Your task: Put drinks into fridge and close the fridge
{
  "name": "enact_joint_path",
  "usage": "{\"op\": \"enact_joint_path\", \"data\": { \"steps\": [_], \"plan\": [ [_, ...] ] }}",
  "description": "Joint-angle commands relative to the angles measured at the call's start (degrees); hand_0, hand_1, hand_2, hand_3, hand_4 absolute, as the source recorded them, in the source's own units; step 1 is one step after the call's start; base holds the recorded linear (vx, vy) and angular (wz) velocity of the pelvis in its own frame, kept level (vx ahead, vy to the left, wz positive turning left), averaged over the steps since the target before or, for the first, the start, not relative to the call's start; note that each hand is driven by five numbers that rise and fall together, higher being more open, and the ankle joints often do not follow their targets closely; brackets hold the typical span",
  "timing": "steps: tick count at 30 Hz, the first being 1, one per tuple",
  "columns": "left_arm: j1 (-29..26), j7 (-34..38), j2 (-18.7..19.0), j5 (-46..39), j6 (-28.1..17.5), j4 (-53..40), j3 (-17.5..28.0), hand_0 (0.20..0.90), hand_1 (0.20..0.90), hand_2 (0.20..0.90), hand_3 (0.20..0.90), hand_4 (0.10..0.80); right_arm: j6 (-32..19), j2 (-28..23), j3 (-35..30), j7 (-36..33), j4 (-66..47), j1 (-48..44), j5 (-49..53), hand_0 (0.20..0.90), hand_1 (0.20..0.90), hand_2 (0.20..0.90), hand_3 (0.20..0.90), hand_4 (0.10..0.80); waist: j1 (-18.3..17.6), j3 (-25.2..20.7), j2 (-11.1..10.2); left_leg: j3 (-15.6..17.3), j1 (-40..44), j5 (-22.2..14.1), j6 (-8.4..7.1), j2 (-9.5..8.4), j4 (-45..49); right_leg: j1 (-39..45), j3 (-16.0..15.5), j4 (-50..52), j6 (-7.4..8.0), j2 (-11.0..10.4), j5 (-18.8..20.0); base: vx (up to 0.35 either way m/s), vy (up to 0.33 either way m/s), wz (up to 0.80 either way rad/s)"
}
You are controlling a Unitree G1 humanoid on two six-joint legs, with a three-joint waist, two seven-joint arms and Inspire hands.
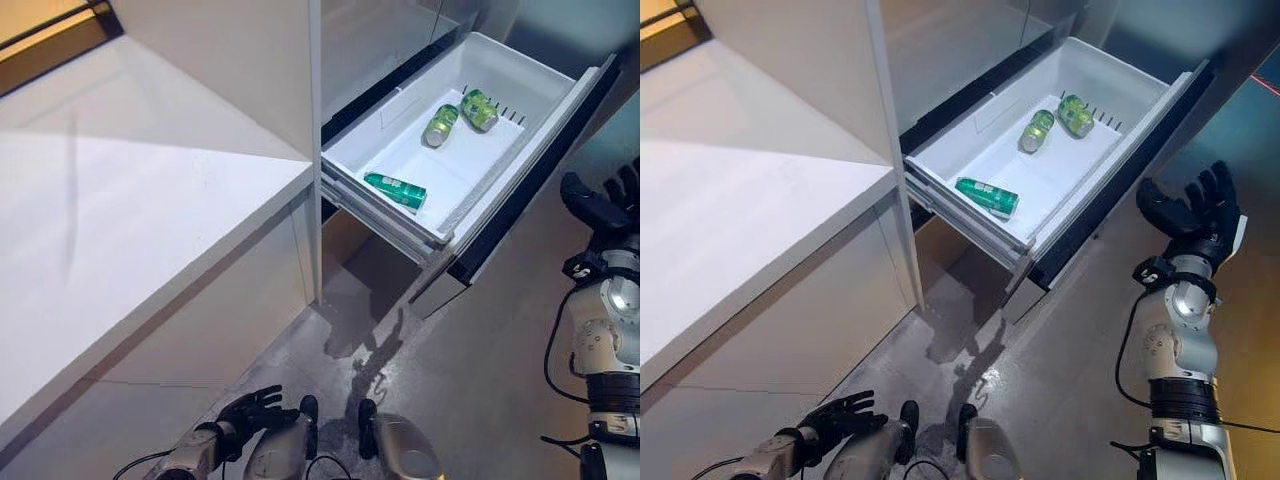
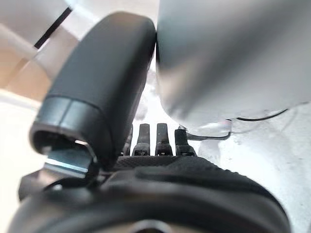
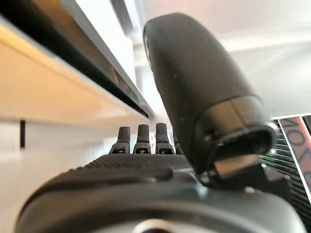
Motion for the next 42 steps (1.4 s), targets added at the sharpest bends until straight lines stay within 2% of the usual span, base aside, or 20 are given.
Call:
{"op": "enact_joint_path", "data": {
  "steps": [1, 7, 11, 13, 14, 17, 23, 26, 31, 33, 42],
  "plan": [
    [5.1, 2.4, 0.3, -0.1, 1.8, 0.0, -2.3, 0.900, 0.900, 0.900, 0.900, 0.800, -7.6, -3.3, -0.1, 3.7, 1.5, -7.2, 3.5, 0.900, 0.900, 0.900, 0.900, 0.800, 2.9, -2.3, 0.6, 1.0, -6.0, -9.9, 4.38, -1.38, 13.7, -4.0, -3.6, 7.7, -2.92, -1.5, -0.2, -0.033, 0.054, 0.13],
    [5.2, 3.1, 1.2, -2.4, 1.4, -1.1, -2.4, 0.900, 0.900, 0.900, 0.900, 0.800, -7.8, -4.3, 2.6, 9.7, 7.3, -12.2, 9.2, 0.900, 0.900, 0.900, 0.900, 0.800, 3.9, -1.0, 1.6, 1.0, -11.0, -11.9, 5.55, -2.53, 20.5, -9.9, -3.7, 16.2, -4.35, -2.3, -3.0, -0.041, 0.062, 0.10],
    [6.1, 3.3, 1.7, -4.6, 1.8, -3.0, -2.0, 0.900, 0.900, 0.900, 0.900, 0.800, -5.7, -5.0, 6.6, 18.2, 9.1, -17.5, 12.7, 0.900, 0.900, 0.900, 0.900, 0.800, 5.0, 0.3, 2.6, 0.5, -14.5, -12.4, 5.75, -3.34, 24.4, -14.1, -4.1, 21.0, -5.58, -2.1, -4.4, -0.043, 0.101, 0.07],
    [6.4, 3.3, 1.9, -5.1, 1.8, -3.2, -1.8, 0.900, 0.900, 0.900, 0.900, 0.800, -4.4, -5.3, 8.2, 21.5, 9.7, -19.7, 13.7, 0.900, 0.900, 0.900, 0.900, 0.800, 5.6, 0.7, 2.8, 0.3, -15.8, -12.5, 5.86, -3.81, 25.6, -15.6, -4.2, 22.2, -5.87, -2.0, -4.7, 0.021, 0.076, 0.05],
    [6.5, 3.3, 2.0, -5.2, 1.9, -3.2, -1.8, 0.900, 0.900, 0.900, 0.900, 0.800, -4.2, -5.3, 8.7, 22.0, 9.8, -20.1, 13.8, 0.900, 0.900, 0.900, 0.900, 0.800, 5.7, 0.7, 2.9, -0.2, -15.6, -14.5, 5.77, -4.09, 26.7, -15.5, -3.6, 23.4, -5.43, -1.7, -6.4, 0.033, 0.060, 0.02],
    [6.5, 3.1, 2.7, -6.7, 2.3, -3.8, -1.3, 0.900, 0.900, 0.900, 0.900, 0.800, -3.8, -6.2, 13.5, 23.6, 10.5, -26.0, 12.4, 0.900, 0.900, 0.900, 0.900, 0.800, 7.3, 1.5, 3.1, -0.6, -18.4, -14.4, 5.95, -4.93, 28.6, -18.5, -4.0, 25.4, -5.76, -1.3, -6.8, -0.013, 0.058, -0.05],
    [6.5, 1.7, 3.5, -7.4, 1.3, -4.3, -1.7, 0.900, 0.900, 0.900, 0.900, 0.800, -2.3, -7.8, 19.4, 24.3, 13.5, -34.3, 11.3, 0.900, 0.900, 0.900, 0.900, 0.800, 9.2, 2.0, 3.3, -1.5, -20.1, -13.5, 5.91, -5.87, 28.4, -20.1, -4.7, 25.8, -5.68, -1.5, -6.4, -0.009, 0.036, -0.03],
    [6.0, 1.1, 4.0, -8.5, 0.8, -4.6, -2.5, 0.900, 0.900, 0.900, 0.900, 0.800, -1.6, -8.0, 23.9, 26.9, 16.5, -39.9, 11.9, 0.900, 0.900, 0.900, 0.900, 0.800, 10.6, 2.3, 3.5, -2.2, -20.5, -12.5, 5.58, -6.30, 27.2, -20.3, -5.3, 25.2, -5.51, -1.9, -5.9, -0.011, 0.045, 0.10],
    [5.1, -0.1, 4.5, -9.9, 0.2, -5.4, -4.5, 0.900, 0.900, 0.900, 0.900, 0.800, -2.1, -7.0, 29.6, 27.9, 22.0, -48.7, 8.4, 0.900, 0.900, 0.900, 0.900, 0.800, 12.6, 2.5, 4.4, -3.8, -21.0, -10.2, 5.23, -7.17, 24.7, -20.6, -6.2, 24.8, -5.20, -2.9, -5.5, -0.012, 0.051, 0.07],
    [4.9, -0.6, 4.7, -10.6, -0.3, -5.6, -5.4, 0.900, 0.900, 0.900, 0.900, 0.800, -3.7, -6.5, 31.2, 27.6, 23.7, -51.2, 9.1, 0.900, 0.900, 0.900, 0.900, 0.800, 13.4, 2.4, 4.8, -4.5, -20.9, -8.9, 5.13, -7.21, 22.6, -20.3, -6.6, 23.9, -4.90, -3.3, -5.0, -0.049, 0.023, 0.25],
    [4.0, -0.2, 4.2, -10.2, -0.6, -3.3, -6.0, 0.900, 0.900, 0.900, 0.900, 0.800, -8.0, -4.6, 31.3, 20.9, 29.2, -55.0, 5.3, 0.900, 0.900, 0.900, 0.900, 0.800, 15.5, 2.8, 5.1, -6.8, -19.3, -5.9, 4.14, -7.19, 17.1, -17.7, -8.8, 19.6, -3.43, -5.0, -3.2, -0.034, -0.005, 0.26]
  ]
}}
